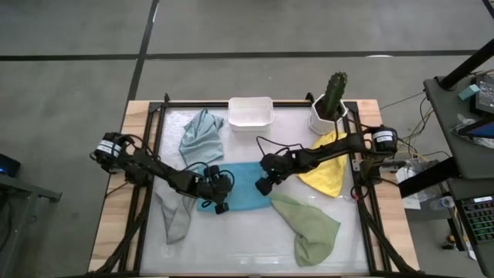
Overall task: Fold microfiber towels
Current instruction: Fold the blue cloth
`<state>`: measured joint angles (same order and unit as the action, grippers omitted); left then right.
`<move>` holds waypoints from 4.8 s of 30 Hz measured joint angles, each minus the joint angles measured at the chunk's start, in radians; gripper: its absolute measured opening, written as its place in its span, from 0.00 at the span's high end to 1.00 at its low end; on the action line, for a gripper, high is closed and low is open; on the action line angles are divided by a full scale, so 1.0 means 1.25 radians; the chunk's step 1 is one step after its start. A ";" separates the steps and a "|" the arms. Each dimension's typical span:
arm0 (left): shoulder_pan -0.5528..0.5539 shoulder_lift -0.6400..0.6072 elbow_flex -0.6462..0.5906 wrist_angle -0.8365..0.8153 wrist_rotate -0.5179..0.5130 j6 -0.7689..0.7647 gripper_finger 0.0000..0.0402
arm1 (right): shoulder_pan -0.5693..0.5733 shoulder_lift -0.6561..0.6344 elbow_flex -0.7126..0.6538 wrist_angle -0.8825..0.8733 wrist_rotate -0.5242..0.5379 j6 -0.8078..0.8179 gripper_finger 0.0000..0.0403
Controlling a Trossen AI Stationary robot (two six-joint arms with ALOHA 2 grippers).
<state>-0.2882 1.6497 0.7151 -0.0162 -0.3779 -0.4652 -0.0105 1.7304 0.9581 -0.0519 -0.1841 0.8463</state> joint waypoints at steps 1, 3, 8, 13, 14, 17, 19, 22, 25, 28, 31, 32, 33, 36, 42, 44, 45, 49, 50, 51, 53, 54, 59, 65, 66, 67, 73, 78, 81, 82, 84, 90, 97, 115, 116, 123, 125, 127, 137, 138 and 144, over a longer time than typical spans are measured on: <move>0.000 0.000 0.000 0.001 0.000 0.000 1.00 | 0.000 0.003 0.000 0.020 0.000 0.003 0.28; 0.000 0.000 0.000 0.002 0.000 -0.001 1.00 | 0.000 0.005 -0.002 0.037 0.000 0.009 0.30; 0.000 0.000 0.000 0.005 0.000 -0.001 1.00 | 0.000 0.006 -0.020 0.087 0.001 0.032 0.40; 0.000 0.000 -0.001 0.005 0.000 -0.001 1.00 | 0.000 0.006 -0.053 0.140 0.040 0.059 0.52; 0.000 0.000 -0.001 0.005 0.000 -0.001 1.00 | 0.000 0.006 -0.062 0.159 0.045 0.059 0.54; 0.000 0.000 -0.001 0.006 0.000 -0.001 1.00 | 0.000 0.006 -0.090 0.224 0.060 0.069 0.62; 0.000 0.000 -0.001 0.006 -0.001 -0.001 1.00 | 0.000 0.006 -0.109 0.271 0.065 0.069 0.67; 0.000 -0.001 -0.001 0.006 0.000 -0.001 1.00 | 0.000 0.006 -0.130 0.330 0.066 0.056 0.75; 0.000 -0.001 -0.001 0.007 -0.001 -0.001 1.00 | 0.000 0.006 -0.136 0.344 0.068 0.044 0.83; 0.000 -0.001 0.000 0.006 -0.001 -0.001 1.00 | 0.000 0.006 -0.136 0.346 0.069 0.022 0.92; 0.000 -0.001 0.004 0.007 -0.001 -0.001 1.00 | 0.000 0.006 -0.135 0.346 0.070 0.012 0.97; 0.000 -0.001 0.004 0.007 -0.001 0.000 1.00 | 0.000 0.006 -0.135 0.346 0.070 0.008 0.97; 0.000 -0.001 0.005 0.007 -0.001 0.000 1.00 | 0.000 0.006 -0.135 0.346 0.070 0.006 0.97; 0.000 -0.010 0.006 0.001 0.002 0.002 1.00 | 0.000 0.006 -0.135 0.345 0.070 0.001 0.97; -0.001 -0.086 0.009 -0.083 0.009 0.006 1.00 | 0.000 -0.025 -0.135 0.302 0.066 -0.026 0.98; -0.001 -0.124 0.009 -0.139 0.012 0.006 1.00 | -0.001 -0.045 -0.135 0.271 0.066 -0.037 0.98; -0.001 -0.142 0.009 -0.158 0.012 0.002 1.00 | -0.001 -0.054 -0.135 0.253 0.066 -0.043 0.98; -0.007 -0.215 0.009 -0.266 0.019 -0.001 1.00 | -0.006 -0.106 -0.134 0.155 0.064 -0.068 0.98; -0.010 -0.230 0.007 -0.295 0.021 -0.003 1.00 | -0.008 -0.120 -0.134 0.123 0.064 -0.075 0.98; -0.012 -0.245 0.002 -0.324 0.022 -0.015 1.00 | -0.012 -0.133 -0.133 0.094 0.063 -0.082 0.98; -0.013 -0.261 -0.005 -0.351 0.024 -0.030 1.00 | -0.022 -0.162 -0.129 0.032 0.064 -0.091 0.98; -0.013 -0.265 -0.010 -0.355 0.025 -0.039 1.00 | -0.025 -0.175 -0.128 0.002 0.064 -0.100 0.98; -0.013 -0.266 -0.060 -0.273 0.043 -0.042 1.00 | -0.049 -0.229 -0.098 -0.126 0.064 -0.122 0.98; -0.013 -0.228 -0.123 -0.109 0.043 -0.042 1.00 | -0.070 -0.231 -0.020 -0.265 0.067 -0.126 0.98; -0.012 -0.218 -0.126 -0.087 0.043 -0.042 1.00 | -0.071 -0.226 -0.002 -0.291 0.066 -0.129 0.98; -0.012 -0.207 -0.127 -0.083 0.043 -0.042 1.00 | -0.071 -0.216 0.014 -0.314 0.064 -0.132 0.98; -0.012 -0.140 -0.125 -0.037 0.039 -0.041 1.00 | -0.070 -0.150 0.110 -0.328 -0.016 -0.142 0.97; -0.012 -0.103 -0.124 0.005 0.029 -0.041 1.00 | -0.068 -0.057 0.197 -0.333 -0.033 -0.175 0.97; -0.012 -0.097 -0.121 0.010 0.029 -0.042 1.00 | -0.067 0.001 0.254 -0.327 -0.048 -0.205 0.97; -0.012 -0.098 -0.121 0.010 0.030 -0.042 1.00 | -0.066 0.021 0.274 -0.327 -0.048 -0.213 0.97; -0.012 -0.101 -0.121 0.010 0.031 -0.042 1.00 | -0.065 0.057 0.314 -0.325 -0.050 -0.232 0.97; -0.011 -0.103 -0.121 0.010 0.037 -0.042 1.00 | -0.065 0.139 0.414 -0.326 -0.070 -0.278 0.97; -0.011 -0.102 -0.121 0.011 0.037 -0.041 1.00 | -0.065 0.209 0.479 -0.318 -0.069 -0.302 0.97; -0.011 -0.101 -0.122 0.029 0.041 -0.039 1.00 | -0.067 0.224 0.487 -0.278 -0.041 -0.314 0.75; -0.011 -0.101 -0.122 0.029 0.041 -0.039 1.00 | -0.067 0.224 0.487 -0.275 -0.041 -0.315 0.72; -0.011 -0.101 -0.122 0.029 0.041 -0.038 1.00 | -0.067 0.201 0.486 -0.274 -0.041 -0.345 0.56; -0.011 -0.101 -0.122 0.029 0.041 -0.038 1.00 | -0.066 0.184 0.486 -0.273 -0.041 -0.374 0.55; -0.011 -0.101 -0.122 0.029 0.041 -0.038 1.00 | -0.060 0.165 0.486 -0.274 -0.041 -0.408 0.54; -0.011 -0.102 -0.122 0.028 0.040 -0.040 1.00 | -0.006 0.057 0.455 -0.327 -0.013 -0.548 0.58; -0.011 -0.102 -0.122 0.028 0.040 -0.040 1.00 | 0.004 0.048 0.445 -0.328 0.001 -0.555 0.59; -0.011 -0.105 -0.122 0.025 0.048 -0.040 1.00 | 0.056 0.010 0.355 -0.281 0.076 -0.601 0.63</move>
<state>-0.3023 1.5190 0.5621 0.0156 -0.3177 -0.5153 0.0589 1.7435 1.4023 -0.4030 -0.0886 0.0947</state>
